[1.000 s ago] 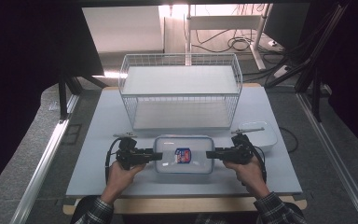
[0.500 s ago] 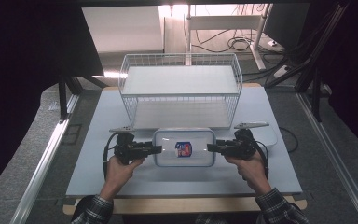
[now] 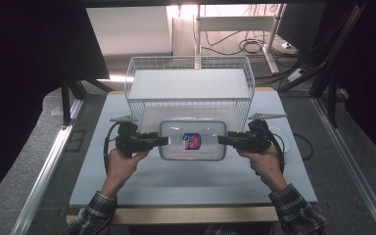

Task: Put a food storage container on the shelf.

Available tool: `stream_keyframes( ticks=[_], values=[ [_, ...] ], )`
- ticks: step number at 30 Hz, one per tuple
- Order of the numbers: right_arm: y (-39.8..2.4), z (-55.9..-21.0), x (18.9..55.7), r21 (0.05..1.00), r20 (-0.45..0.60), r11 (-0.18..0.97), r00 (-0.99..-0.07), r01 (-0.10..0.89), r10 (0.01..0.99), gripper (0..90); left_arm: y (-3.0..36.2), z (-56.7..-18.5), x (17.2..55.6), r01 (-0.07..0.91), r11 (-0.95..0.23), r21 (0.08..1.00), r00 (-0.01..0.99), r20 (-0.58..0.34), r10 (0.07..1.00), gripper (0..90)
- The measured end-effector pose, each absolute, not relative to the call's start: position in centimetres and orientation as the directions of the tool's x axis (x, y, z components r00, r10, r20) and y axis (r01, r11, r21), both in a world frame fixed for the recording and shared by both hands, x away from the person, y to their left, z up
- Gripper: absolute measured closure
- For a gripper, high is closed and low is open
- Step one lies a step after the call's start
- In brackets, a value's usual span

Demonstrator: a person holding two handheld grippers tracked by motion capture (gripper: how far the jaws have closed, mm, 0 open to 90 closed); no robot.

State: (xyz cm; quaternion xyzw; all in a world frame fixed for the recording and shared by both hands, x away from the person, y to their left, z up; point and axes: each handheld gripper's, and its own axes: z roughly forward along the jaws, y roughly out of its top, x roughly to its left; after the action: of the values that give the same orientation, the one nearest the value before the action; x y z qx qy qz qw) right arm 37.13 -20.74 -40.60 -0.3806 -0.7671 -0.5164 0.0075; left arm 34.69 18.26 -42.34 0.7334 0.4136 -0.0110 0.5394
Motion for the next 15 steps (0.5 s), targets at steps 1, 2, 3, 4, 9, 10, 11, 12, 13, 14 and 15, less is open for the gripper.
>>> stream_keyframes(
  ticks=[1,2,3,4,9,10,11,12,13,14,15],
  values=[
    [-20.7,-40.2,37.3,0.790,0.403,0.175,-0.712,0.588,0.575,53.9,18.3,-42.0,34.8,0.615,-0.073,0.785,0.658,-0.460,0.596,49.6],
    [-20.7,-40.0,37.5,0.792,0.401,0.173,-0.713,0.585,0.575,53.8,18.3,-41.5,35.0,0.609,-0.072,0.790,0.659,-0.454,0.600,49.6],
    [-20.6,-39.5,37.8,0.795,0.400,0.172,-0.715,0.582,0.573,53.8,18.4,-41.2,35.2,0.604,-0.072,0.794,0.662,-0.449,0.600,49.6],
    [-20.6,-39.1,38.0,0.796,0.400,0.170,-0.716,0.581,0.572,53.8,18.4,-40.8,35.4,0.602,-0.070,0.795,0.662,-0.449,0.601,49.6],
    [-20.2,-37.2,39.2,0.805,0.392,0.166,-0.721,0.569,0.571,53.8,18.8,-38.9,36.6,0.592,-0.056,0.804,0.662,-0.445,0.603,49.5],
    [-20.1,-36.8,39.5,0.808,0.388,0.167,-0.724,0.565,0.570,53.9,18.9,-38.5,36.8,0.590,-0.054,0.806,0.662,-0.444,0.603,49.5],
    [-20.1,-36.4,39.7,0.811,0.386,0.165,-0.725,0.562,0.571,53.9,19.0,-38.2,37.0,0.587,-0.051,0.808,0.663,-0.444,0.602,49.5],
    [-20.0,-36.0,39.9,0.813,0.382,0.167,-0.726,0.559,0.571,53.9,19.0,-37.9,37.2,0.587,-0.048,0.808,0.662,-0.445,0.603,49.5],
    [-19.9,-35.7,40.1,0.815,0.380,0.165,-0.728,0.556,0.571,53.9,19.1,-37.5,37.5,0.584,-0.049,0.810,0.664,-0.443,0.602,49.5],
    [-19.8,-35.2,40.3,0.817,0.375,0.167,-0.730,0.551,0.571,53.8,19.1,-37.2,37.6,0.585,-0.043,0.810,0.661,-0.446,0.603,49.5],
    [-19.8,-35.0,40.5,0.819,0.374,0.167,-0.731,0.549,0.571,53.9,19.3,-36.7,37.9,0.579,-0.045,0.814,0.666,-0.440,0.602,49.5]
  ],
)
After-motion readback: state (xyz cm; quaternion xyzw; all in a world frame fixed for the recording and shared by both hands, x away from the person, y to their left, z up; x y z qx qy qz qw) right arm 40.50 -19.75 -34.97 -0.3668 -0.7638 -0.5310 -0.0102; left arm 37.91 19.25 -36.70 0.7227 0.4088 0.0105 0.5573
